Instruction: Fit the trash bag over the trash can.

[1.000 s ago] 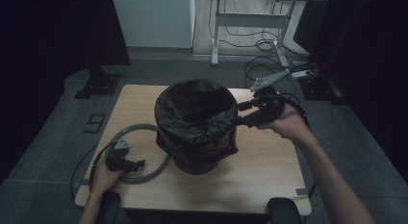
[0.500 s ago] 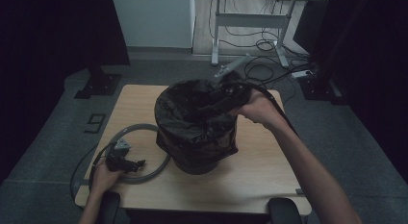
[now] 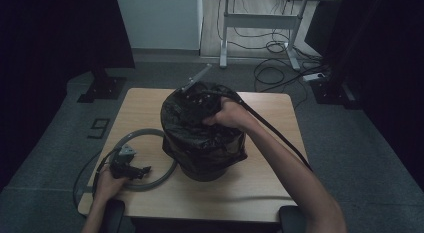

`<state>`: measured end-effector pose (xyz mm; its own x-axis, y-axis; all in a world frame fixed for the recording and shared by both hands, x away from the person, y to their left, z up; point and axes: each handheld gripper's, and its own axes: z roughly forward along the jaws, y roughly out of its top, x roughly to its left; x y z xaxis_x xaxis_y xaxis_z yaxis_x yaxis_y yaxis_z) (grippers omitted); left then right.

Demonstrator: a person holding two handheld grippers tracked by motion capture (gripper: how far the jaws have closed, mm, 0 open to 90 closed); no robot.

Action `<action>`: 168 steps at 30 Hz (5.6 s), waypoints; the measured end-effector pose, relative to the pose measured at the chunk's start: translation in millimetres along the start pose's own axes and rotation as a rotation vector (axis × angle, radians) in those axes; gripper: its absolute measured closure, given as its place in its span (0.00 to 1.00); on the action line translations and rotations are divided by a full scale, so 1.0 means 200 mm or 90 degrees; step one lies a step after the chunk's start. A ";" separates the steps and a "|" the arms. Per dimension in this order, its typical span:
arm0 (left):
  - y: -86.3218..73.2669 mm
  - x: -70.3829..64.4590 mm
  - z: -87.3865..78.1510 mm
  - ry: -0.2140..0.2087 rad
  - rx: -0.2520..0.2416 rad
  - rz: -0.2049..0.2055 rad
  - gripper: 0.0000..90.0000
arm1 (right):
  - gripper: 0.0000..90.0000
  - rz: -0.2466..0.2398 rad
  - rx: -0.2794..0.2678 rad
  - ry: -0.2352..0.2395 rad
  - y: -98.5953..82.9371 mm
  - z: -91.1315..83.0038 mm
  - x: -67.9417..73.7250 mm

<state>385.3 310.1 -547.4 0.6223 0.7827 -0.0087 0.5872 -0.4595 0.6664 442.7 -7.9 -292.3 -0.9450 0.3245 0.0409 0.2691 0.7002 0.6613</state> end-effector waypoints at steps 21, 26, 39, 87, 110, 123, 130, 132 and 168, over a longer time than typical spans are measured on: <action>0.00 0.00 0.00 0.000 0.000 0.000 0.02 | 0.17 -0.014 0.059 -0.045 -0.01 0.19 -0.06; 0.00 0.00 0.00 0.000 0.000 0.000 0.02 | 0.17 0.000 0.020 -0.036 0.00 0.10 -0.02; 0.00 0.00 0.00 0.000 0.000 0.000 0.02 | 0.17 0.001 0.086 -0.037 -0.05 0.35 0.01; 0.00 0.00 0.00 0.000 0.000 0.000 0.02 | 0.17 0.009 0.083 -0.046 -0.05 0.36 -0.06; 0.00 0.00 0.00 0.000 0.000 -0.001 0.02 | 0.13 -0.017 -0.027 -0.080 -0.09 -0.08 -0.13; 0.00 0.00 0.00 0.000 0.000 -0.001 0.02 | 0.13 -0.003 -0.047 -0.098 -0.13 -0.25 -0.15; 0.00 0.00 0.00 0.000 0.000 -0.001 0.02 | 0.13 0.005 -0.066 -0.115 -0.18 -0.35 -0.17; 0.00 0.00 0.00 0.000 0.000 -0.001 0.02 | 0.13 0.008 -0.066 -0.121 -0.19 -0.37 -0.17; 0.00 0.00 0.00 0.000 0.000 -0.001 0.02 | 0.13 0.153 -0.102 -0.220 -0.76 -0.65 -0.36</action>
<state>385.4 310.0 -547.4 0.6206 0.7840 -0.0096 0.5888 -0.4580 0.6660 445.3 -219.8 -298.6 -0.7349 0.6776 -0.0272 0.4151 0.4812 0.7721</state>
